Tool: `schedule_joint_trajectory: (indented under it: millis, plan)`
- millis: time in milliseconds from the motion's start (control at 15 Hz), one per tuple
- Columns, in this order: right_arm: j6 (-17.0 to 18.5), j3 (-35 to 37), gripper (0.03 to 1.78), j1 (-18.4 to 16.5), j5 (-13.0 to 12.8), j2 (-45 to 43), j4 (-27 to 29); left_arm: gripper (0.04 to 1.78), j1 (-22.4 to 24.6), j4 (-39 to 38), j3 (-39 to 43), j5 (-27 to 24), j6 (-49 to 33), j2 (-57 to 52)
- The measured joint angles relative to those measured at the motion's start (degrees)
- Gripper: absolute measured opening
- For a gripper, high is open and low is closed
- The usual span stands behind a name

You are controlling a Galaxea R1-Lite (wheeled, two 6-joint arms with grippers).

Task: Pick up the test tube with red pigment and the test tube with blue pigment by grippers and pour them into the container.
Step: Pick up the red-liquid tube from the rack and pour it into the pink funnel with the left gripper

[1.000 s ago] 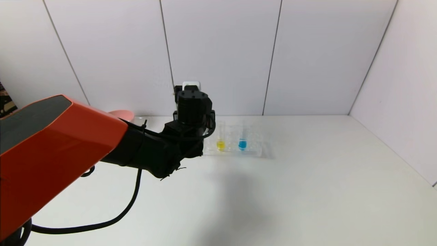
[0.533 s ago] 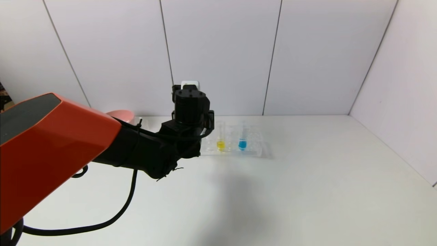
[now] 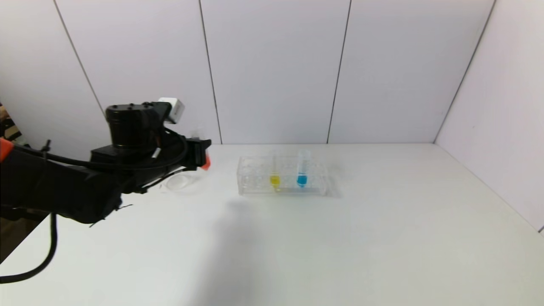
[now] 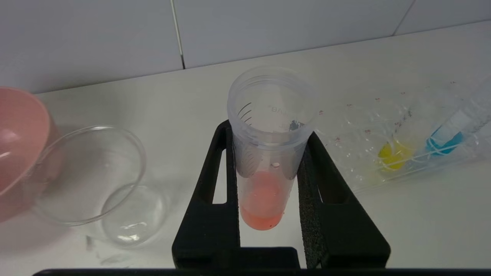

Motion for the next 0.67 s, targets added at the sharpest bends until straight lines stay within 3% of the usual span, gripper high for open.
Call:
schedule_joint_trajectory:
  millis: [400,533,667]
  plan:
    - [0.0,0.0,1.77,0.0,0.0,0.0,0.0,0.45,26.4,2.1,4.8,-31.7,4.1,-7.0]
    - [0.0,0.0,1.77,0.0,0.0,0.0,0.0,0.45,33.1,4.8,4.9,-39.3,8.6,-7.2]
    - [0.0,0.0,1.77,0.0,0.0,0.0,0.0,0.45,36.6,5.9,4.8,-42.3,13.8,-6.4]
